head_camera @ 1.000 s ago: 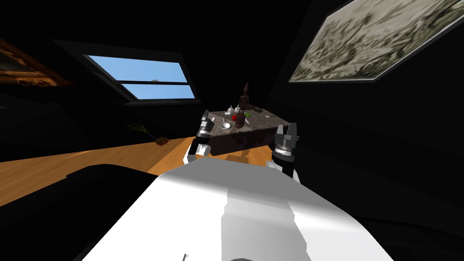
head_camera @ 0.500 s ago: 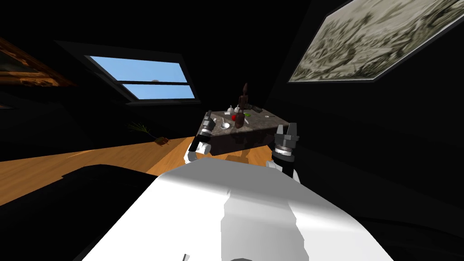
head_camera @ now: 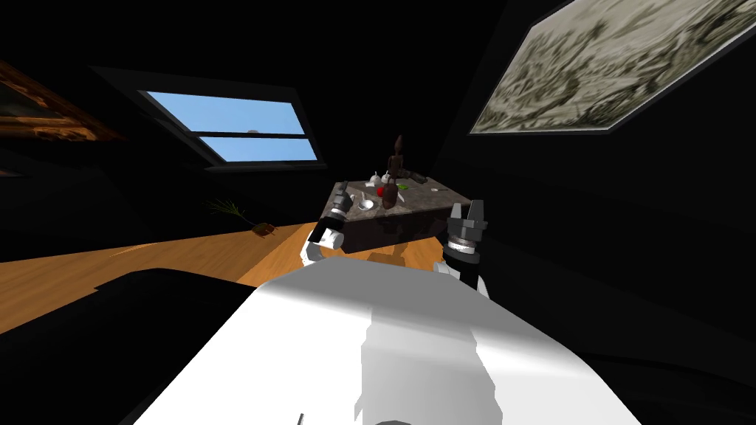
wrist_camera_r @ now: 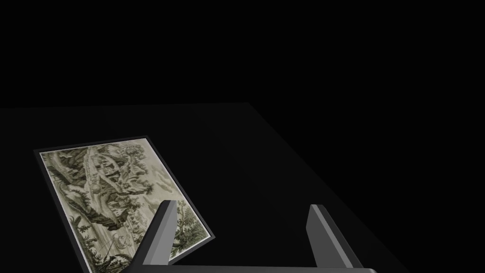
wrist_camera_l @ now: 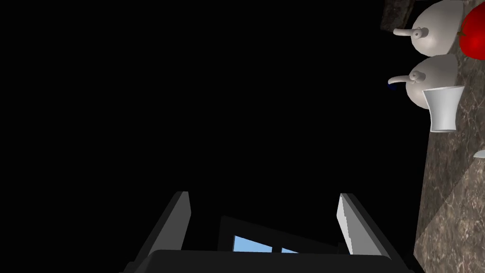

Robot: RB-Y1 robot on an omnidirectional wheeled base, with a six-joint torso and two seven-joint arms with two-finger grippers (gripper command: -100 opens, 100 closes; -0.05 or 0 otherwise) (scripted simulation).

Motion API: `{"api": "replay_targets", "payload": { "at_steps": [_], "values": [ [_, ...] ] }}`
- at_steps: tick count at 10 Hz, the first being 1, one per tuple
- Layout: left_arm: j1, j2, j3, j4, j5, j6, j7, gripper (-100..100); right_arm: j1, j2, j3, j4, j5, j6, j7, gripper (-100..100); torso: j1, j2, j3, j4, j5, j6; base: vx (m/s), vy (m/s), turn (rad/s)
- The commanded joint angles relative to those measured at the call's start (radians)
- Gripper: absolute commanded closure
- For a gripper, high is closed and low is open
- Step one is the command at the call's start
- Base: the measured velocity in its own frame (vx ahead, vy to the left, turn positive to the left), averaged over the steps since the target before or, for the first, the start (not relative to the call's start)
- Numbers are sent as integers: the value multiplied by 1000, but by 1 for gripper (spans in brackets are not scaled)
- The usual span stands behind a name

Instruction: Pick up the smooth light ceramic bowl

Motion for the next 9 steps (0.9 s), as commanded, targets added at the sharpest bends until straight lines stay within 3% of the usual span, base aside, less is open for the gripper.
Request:
{"api": "replay_targets", "payload": {
  "at_steps": [1,9],
  "values": [
    [-18,3,2,-2,10,50,-3,-100,0,0,0,0,0,0,0,0,0,0,0,0,0,0,6,-22,8],
    [-76,10,17,3,36,269,-7,-100,0,0,0,0,0,0,0,0,0,0,0,0,0,0,12,-22,6]
  ]
}}
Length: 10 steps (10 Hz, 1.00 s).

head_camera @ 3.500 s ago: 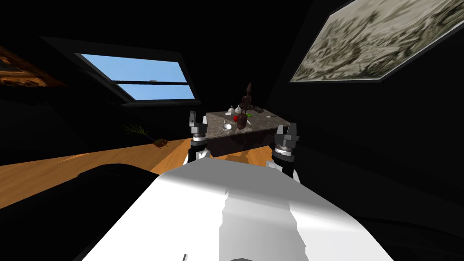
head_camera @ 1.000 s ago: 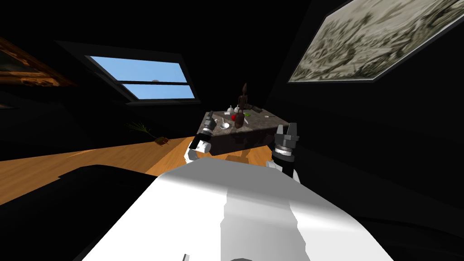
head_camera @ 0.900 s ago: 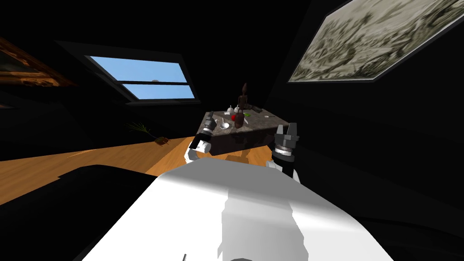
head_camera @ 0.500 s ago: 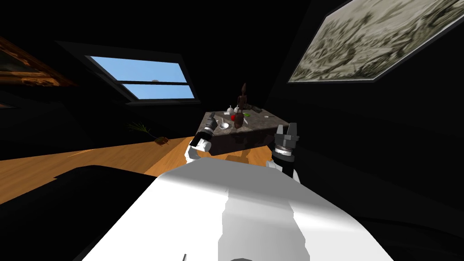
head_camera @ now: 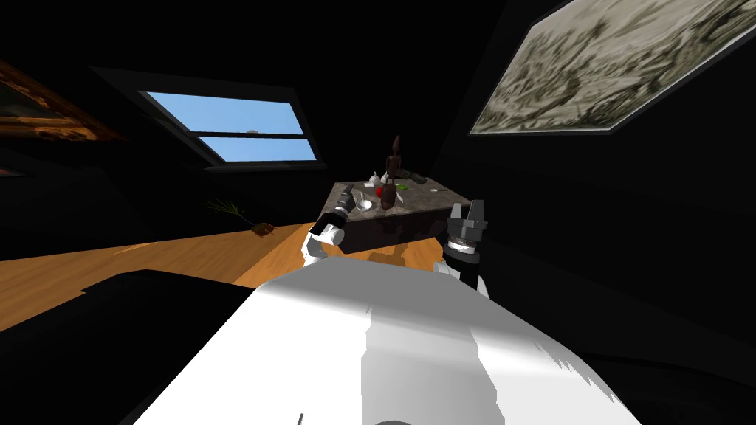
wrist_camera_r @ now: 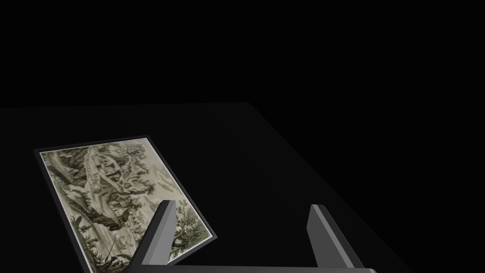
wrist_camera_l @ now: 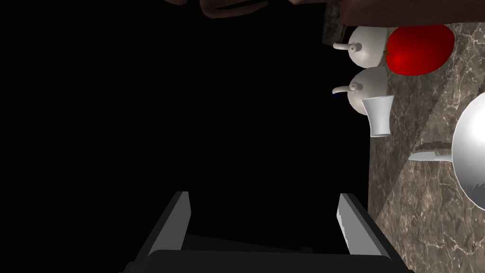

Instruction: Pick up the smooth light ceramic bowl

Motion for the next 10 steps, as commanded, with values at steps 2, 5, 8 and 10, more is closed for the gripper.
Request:
{"api": "replay_targets", "payload": {
  "at_steps": [2,5,8,10],
  "values": [
    [-12,3,5,5,5,59,0,-100,0,0,0,0,0,0,0,0,0,0,0,0,0,0,14,-19,4],
    [-30,4,12,6,12,134,0,-100,0,0,0,0,0,0,0,0,0,0,0,0,0,0,19,-18,5],
    [-46,6,20,8,18,210,-1,-100,0,0,0,0,0,0,0,0,0,0,0,0,0,0,21,-20,5],
    [-62,7,29,9,23,270,0,-100,0,0,0,0,0,0,0,0,1,-1,-1,0,0,0,39,-17,6]
  ]
}}
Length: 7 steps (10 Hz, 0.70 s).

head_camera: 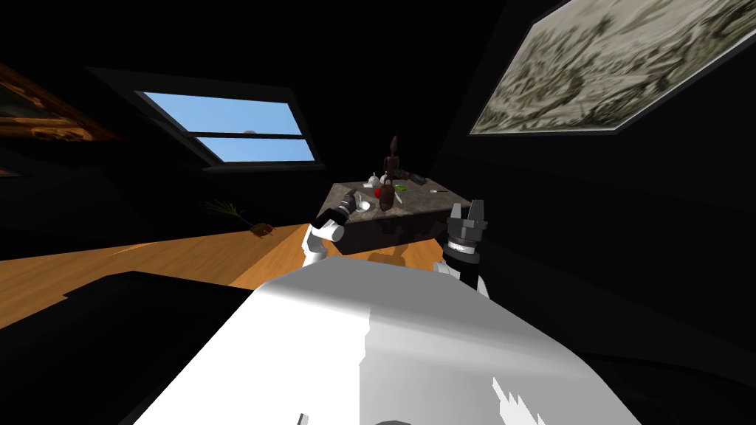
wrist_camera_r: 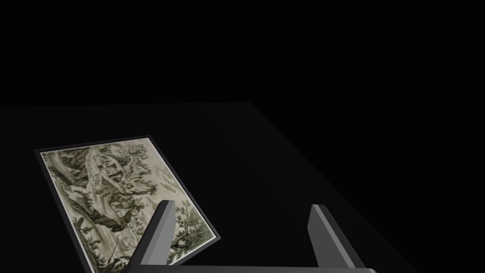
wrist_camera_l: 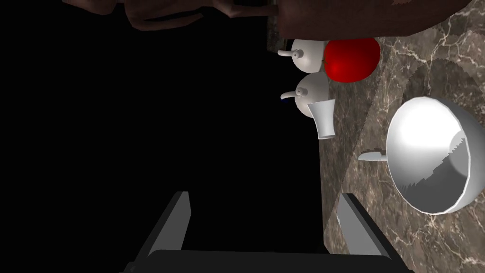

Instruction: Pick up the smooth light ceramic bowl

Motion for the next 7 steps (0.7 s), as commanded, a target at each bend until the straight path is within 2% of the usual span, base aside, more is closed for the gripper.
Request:
{"api": "replay_targets", "payload": {
  "at_steps": [1,3,4,6,7],
  "values": [
    [-2,3,3,2,3,34,0,-100,0,0,0,0,0,0,0,0,0,0,0,0,0,0,15,-13,0],
    [-16,3,13,3,7,99,1,-100,0,0,0,0,0,0,0,0,0,0,0,0,0,0,37,-22,6],
    [-16,3,13,3,7,109,1,-100,0,0,0,0,0,0,0,0,0,0,0,0,0,0,16,-13,1],
    [-29,4,23,5,10,172,2,-100,0,0,0,0,0,0,0,0,0,0,0,0,0,0,38,-21,5],
    [-29,4,23,5,10,182,2,-100,0,0,0,0,0,0,0,0,0,0,0,0,0,0,21,-10,1]
  ]
}}
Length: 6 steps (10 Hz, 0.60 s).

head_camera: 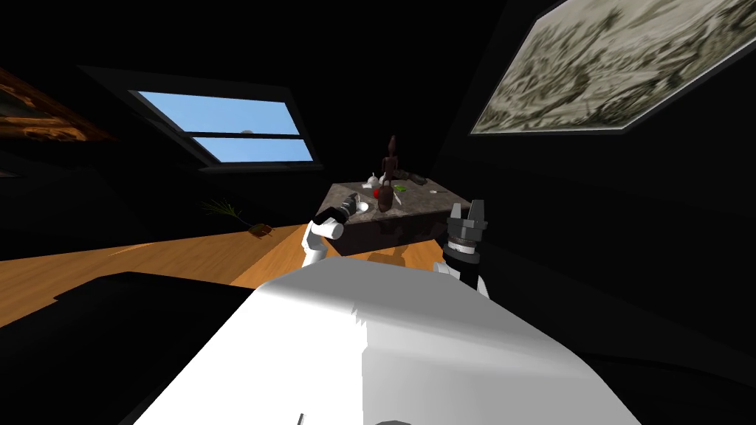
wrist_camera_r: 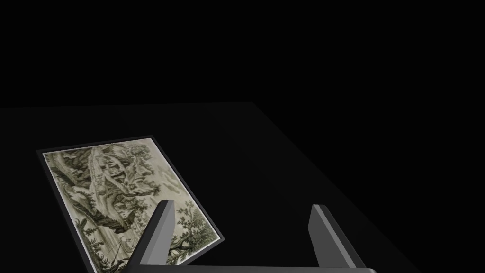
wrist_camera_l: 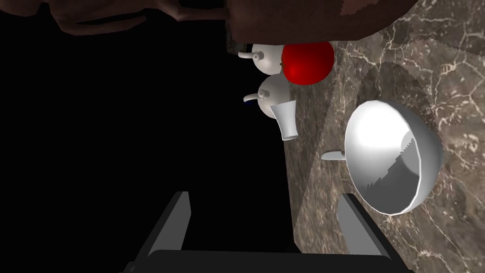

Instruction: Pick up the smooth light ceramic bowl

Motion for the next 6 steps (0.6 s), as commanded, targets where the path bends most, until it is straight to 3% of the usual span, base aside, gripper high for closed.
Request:
{"api": "replay_targets", "payload": {
  "at_steps": [1,6],
  "values": [
    [-11,2,14,-3,4,50,2,-100,0,0,0,0,0,0,0,0,0,0,0,0,0,0,40,-15,4],
    [-22,2,26,-1,5,157,4,-100,0,0,0,0,0,0,0,0,-1,-1,-1,0,0,0,38,-17,2]
  ]
}}
